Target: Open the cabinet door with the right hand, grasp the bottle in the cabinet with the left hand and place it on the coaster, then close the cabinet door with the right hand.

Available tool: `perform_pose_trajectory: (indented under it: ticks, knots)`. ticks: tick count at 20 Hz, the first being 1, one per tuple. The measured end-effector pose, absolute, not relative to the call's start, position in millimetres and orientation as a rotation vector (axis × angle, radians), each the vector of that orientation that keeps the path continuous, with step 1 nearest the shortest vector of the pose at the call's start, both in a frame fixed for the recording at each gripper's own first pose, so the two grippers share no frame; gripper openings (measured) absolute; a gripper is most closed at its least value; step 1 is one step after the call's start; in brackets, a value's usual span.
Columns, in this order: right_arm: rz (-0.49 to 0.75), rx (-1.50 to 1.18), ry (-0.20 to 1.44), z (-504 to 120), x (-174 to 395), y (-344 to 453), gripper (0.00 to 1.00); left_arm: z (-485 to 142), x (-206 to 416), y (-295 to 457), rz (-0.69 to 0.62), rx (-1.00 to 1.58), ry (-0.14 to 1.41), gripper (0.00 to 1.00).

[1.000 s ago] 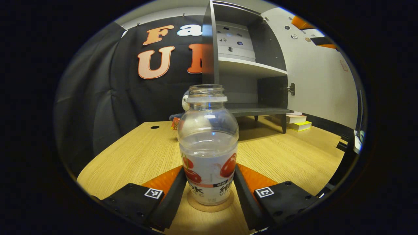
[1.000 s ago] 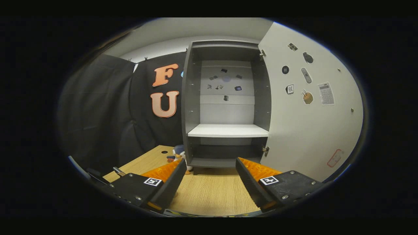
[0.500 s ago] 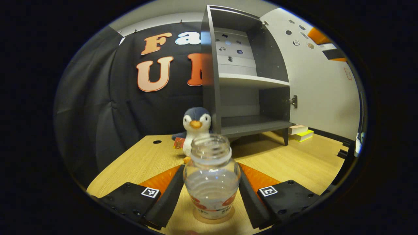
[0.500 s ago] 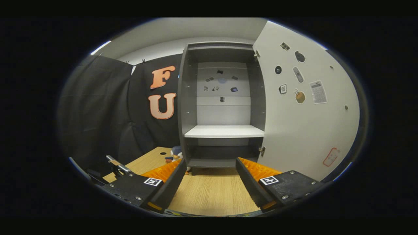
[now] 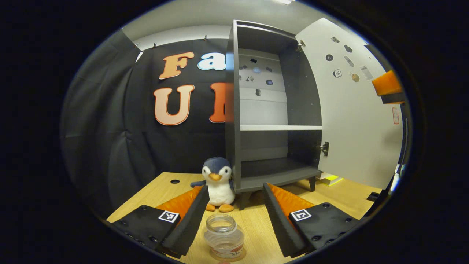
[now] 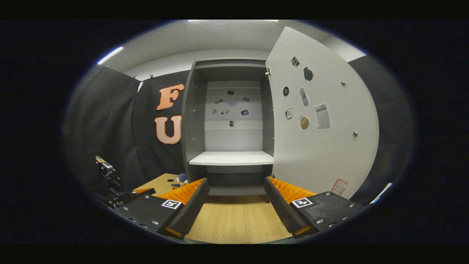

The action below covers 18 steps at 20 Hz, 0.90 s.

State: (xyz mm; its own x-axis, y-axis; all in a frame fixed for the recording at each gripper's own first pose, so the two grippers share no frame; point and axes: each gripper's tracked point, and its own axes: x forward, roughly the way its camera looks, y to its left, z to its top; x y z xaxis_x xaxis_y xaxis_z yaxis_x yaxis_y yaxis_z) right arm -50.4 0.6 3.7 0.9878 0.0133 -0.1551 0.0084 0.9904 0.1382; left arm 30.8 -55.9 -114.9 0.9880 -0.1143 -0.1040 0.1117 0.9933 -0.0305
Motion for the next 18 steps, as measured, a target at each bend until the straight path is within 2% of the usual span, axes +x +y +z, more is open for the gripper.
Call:
perform_pose_trajectory:
  ticks: [2,3,8,9,10,11,14,15,16,18]
  knots:
    - [-0.002,0.177,0.134,17,-57,-8,0.97,-96,30,-60,-0.108,-0.022,0.103,0.95]
    - [-0.009,0.188,0.123,22,-60,-14,0.93,-86,30,-60,-0.106,-0.026,0.1,0.95]
    - [-0.052,0.177,0.081,42,-86,-48,0.93,-51,27,-70,-0.102,-0.066,0.104,0.95]
    - [-0.066,0.166,0.078,43,-90,-56,0.89,-46,26,-71,-0.099,-0.07,0.104,0.95]
    - [-0.085,0.157,0.077,44,-94,-65,0.89,-41,27,-71,-0.094,-0.068,0.101,0.95]
    - [-0.104,0.152,0.072,45,-98,-75,0.93,-38,27,-72,-0.089,-0.062,0.103,0.95]
    - [-0.17,0.131,0.056,50,-109,-110,0.93,-24,28,-75,-0.089,-0.067,0.088,0.95]
    - [-0.2,0.112,0.052,52,-113,-125,0.89,-23,27,-75,-0.085,-0.06,0.082,0.95]
    - [-0.243,0.084,0.045,54,-118,-145,0.93,-21,26,-74,-0.08,-0.054,0.077,0.95]
    - [-0.331,0.02,0.032,61,-125,-181,0.93,-19,25,-72,-0.068,-0.055,0.074,0.95]
